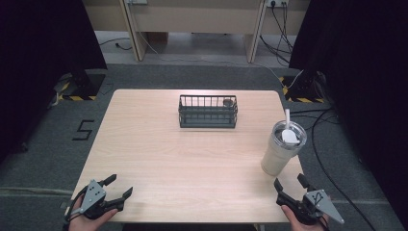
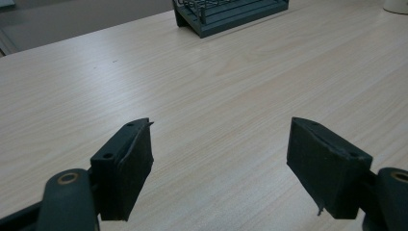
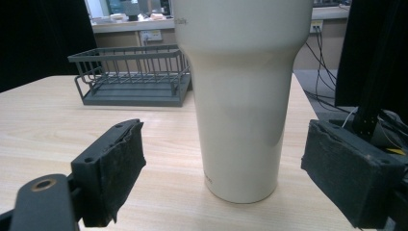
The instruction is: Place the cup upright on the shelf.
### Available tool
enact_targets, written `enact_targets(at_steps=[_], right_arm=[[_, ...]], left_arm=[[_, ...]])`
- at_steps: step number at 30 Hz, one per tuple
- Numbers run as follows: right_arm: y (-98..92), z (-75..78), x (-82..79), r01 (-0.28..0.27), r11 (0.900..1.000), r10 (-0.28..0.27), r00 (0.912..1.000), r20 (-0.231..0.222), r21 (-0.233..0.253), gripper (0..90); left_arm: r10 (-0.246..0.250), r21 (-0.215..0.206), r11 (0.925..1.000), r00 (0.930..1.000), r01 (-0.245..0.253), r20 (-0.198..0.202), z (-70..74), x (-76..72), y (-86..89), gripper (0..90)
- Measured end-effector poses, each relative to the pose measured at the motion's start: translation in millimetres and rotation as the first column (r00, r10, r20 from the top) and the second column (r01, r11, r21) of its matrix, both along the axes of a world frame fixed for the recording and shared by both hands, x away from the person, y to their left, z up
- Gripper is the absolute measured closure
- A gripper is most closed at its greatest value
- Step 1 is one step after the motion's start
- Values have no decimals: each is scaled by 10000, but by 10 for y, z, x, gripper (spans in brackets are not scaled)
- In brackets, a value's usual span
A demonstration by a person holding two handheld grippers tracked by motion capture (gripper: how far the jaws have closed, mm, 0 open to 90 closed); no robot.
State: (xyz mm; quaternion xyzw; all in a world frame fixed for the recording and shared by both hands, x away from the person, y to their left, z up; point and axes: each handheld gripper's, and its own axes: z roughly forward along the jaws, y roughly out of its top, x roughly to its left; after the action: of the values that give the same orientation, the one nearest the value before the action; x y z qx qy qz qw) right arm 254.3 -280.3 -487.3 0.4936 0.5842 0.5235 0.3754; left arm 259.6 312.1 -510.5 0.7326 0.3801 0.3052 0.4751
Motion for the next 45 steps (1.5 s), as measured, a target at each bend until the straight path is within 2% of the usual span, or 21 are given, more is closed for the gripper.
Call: enact_targets(at_steps=[5, 10, 13, 28, 38, 45], right_arm=[[4, 14, 92, -187, 9997, 187, 9998, -28, 160, 147], [-15, -13, 227, -23, 9998, 24, 10000, -35, 219, 148], [-27, -24, 301, -154, 9998, 155, 9999, 72, -98, 150], [-10, -21, 566, -155, 9999, 155, 9999, 33, -64, 148], [0, -49, 721, 35, 9999, -36, 9999, -128, -129, 148], [17, -52, 823, 92, 9999, -94, 9998, -188, -113, 121]], left_arm=[[-58, -34, 10000, 10000, 59, 25, 2, -11, -4, 236], [-11, -73, 10000, 9999, 11, 110, 21, -18, 23, 236], [-3, -89, 10000, 9999, 3, 100, 21, -16, 27, 236], [-36, -68, 10000, 10000, 37, 44, 12, -11, 14, 236], [-32, -79, 10000, 10000, 32, 22, 9, -8, 19, 236], [-18, -79, 10000, 10000, 19, 34, 10, -9, 20, 236]])
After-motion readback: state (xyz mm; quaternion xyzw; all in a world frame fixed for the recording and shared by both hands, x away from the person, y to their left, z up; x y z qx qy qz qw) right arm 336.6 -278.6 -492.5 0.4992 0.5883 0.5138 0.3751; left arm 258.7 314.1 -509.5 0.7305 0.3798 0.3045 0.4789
